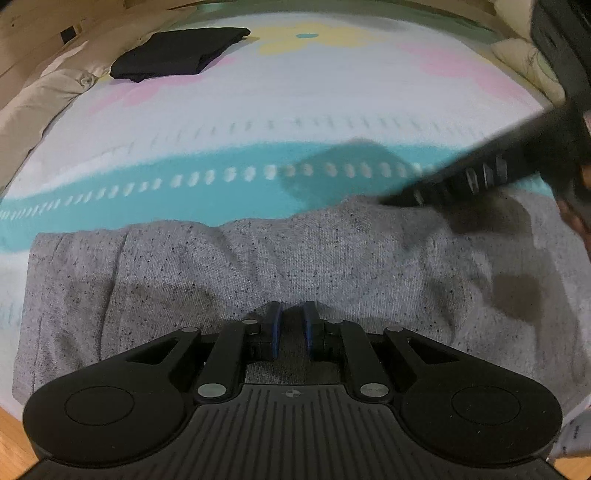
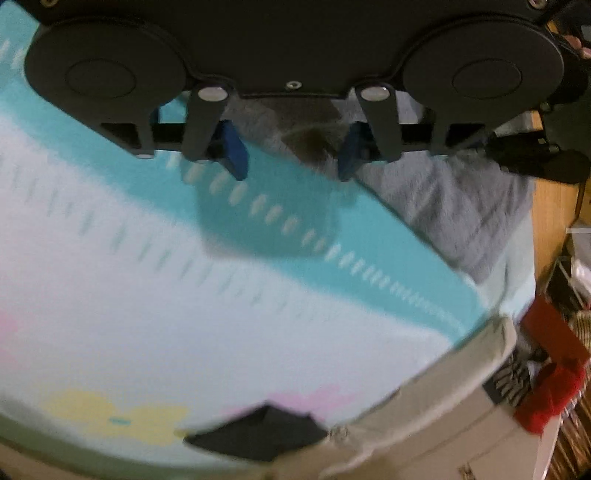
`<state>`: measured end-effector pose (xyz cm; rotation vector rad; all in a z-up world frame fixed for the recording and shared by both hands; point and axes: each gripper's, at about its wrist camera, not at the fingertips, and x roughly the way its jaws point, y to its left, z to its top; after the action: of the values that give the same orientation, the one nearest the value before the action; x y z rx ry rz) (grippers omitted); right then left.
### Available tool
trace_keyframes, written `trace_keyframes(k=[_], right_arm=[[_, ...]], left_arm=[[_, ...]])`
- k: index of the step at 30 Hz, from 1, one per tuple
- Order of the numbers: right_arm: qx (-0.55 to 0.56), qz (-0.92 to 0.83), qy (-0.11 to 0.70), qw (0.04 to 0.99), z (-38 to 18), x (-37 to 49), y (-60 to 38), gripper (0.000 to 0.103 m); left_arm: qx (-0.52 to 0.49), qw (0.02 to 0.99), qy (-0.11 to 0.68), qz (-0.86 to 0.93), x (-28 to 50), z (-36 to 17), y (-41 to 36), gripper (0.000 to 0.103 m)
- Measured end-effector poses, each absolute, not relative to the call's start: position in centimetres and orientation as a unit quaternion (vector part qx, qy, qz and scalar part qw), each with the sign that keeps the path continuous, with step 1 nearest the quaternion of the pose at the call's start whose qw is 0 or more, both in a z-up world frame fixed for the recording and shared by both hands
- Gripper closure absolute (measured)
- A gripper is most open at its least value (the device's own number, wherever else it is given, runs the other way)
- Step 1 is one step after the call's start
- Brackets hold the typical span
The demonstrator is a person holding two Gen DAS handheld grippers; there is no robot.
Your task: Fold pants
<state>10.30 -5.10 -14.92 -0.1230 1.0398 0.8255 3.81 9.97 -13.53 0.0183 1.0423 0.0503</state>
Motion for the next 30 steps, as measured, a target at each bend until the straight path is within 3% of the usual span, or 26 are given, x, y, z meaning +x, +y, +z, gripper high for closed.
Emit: trace_keyframes(k=[2,3,11,23,29,30], right_arm=[[-0.067,0.394,0.496,0.771,-15.5,9.6,-4.9,0.087],[-0.071,0.400,0.499,0.765,-15.7,8.9,-5.0,0.090],[-0.123,0.401,0.424,0.803,-13.5,2.3,-6.4,0.093],[-0.263,0.408,0.328,0.810,-14.0,-3.9,-4.7,0.092],[-0.252,0.385,0.316,0.829,-13.1,-2.5,-4.6,0.088],[-0.249,0.383,0.315,0.832,-12.8,-2.0,-4.6,0.083]], left_arm=[[-0.014,0.868,0.497,0.023,3.8,-13.4,10.8,0.090],[-0.027,0.869,0.494,0.023,3.8,-13.1,11.3,0.090],[-0.109,0.910,0.385,0.105,4.4,-9.4,14.2,0.090],[-0.082,0.880,0.456,0.106,5.4,-13.5,13.3,0.090],[-0.032,0.894,0.434,0.104,4.2,-13.7,12.1,0.090],[-0.036,0.894,0.434,0.104,4.2,-13.7,12.2,0.090]])
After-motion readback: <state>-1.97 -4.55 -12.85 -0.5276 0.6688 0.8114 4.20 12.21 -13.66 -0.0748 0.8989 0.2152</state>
